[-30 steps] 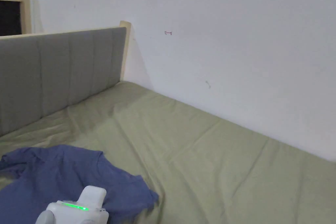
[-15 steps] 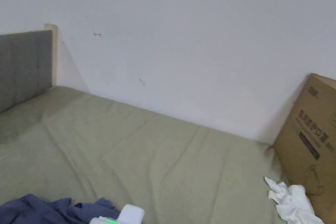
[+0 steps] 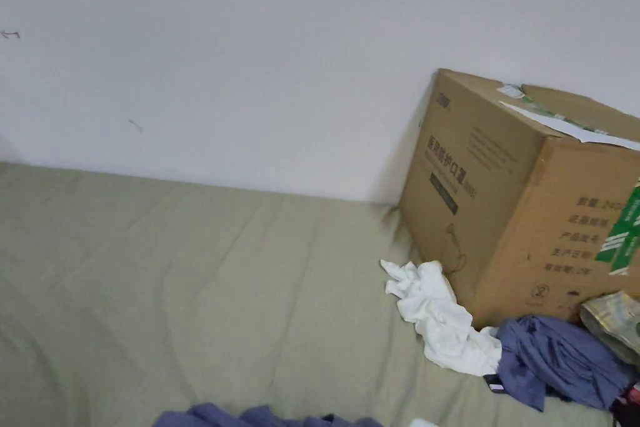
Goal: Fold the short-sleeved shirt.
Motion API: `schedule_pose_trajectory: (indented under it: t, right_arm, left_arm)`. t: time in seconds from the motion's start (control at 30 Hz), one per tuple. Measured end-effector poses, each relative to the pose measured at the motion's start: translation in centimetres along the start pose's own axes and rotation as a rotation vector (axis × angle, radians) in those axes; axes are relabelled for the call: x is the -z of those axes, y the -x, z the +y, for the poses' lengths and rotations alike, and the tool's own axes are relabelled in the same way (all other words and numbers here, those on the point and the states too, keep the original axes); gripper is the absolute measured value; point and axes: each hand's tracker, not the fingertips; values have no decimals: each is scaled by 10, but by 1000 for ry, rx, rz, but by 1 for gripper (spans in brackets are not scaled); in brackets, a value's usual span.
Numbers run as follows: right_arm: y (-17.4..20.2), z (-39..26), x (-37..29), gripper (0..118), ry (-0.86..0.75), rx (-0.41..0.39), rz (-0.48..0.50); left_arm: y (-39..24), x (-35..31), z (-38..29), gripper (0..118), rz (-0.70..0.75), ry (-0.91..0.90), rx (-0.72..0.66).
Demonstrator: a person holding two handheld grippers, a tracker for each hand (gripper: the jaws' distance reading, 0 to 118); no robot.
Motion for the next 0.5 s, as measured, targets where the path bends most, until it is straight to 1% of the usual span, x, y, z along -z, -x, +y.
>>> schedule_pose_trajectory:
  t: [0.07,0.17,0.2,0.23,0.27,0.3,0.33,0.37,0.43,0.5]
  right_arm:
    - [-9,-2,-6,3,2,7,-21]
    - [-16,-6,-11,3,18,11,-52]
    - [-18,-7,-12,3,21,11,-56]
    - [-19,-7,-14,3,23,13,-59]
    - [-18,-8,-16,3,25,14,-63]
    - [-18,-8,-17,3,24,15,-65]
    - [-18,-7,-18,3,23,16,-65]
    - [-16,-7,-19,3,23,17,-65]
    - [-13,-7,-21,3,13,17,-60]
    - [-9,-4,-20,3,7,26,-53]
  left_arm:
    - [-31,12,-3,12,-76,34,30]
    - [-58,27,-13,12,-89,57,47]
    - [-63,33,-17,13,-79,103,62]
    - [-66,40,-22,34,-34,122,73]
    - [-66,43,-28,74,-19,100,66]
    - [-64,44,-34,107,-27,99,59]
    - [-56,41,-36,114,-18,127,50]
    - [-50,34,-40,112,-29,116,32]
    - [-35,20,-43,112,-37,102,10]
    - [-21,-7,-37,112,52,44,15]
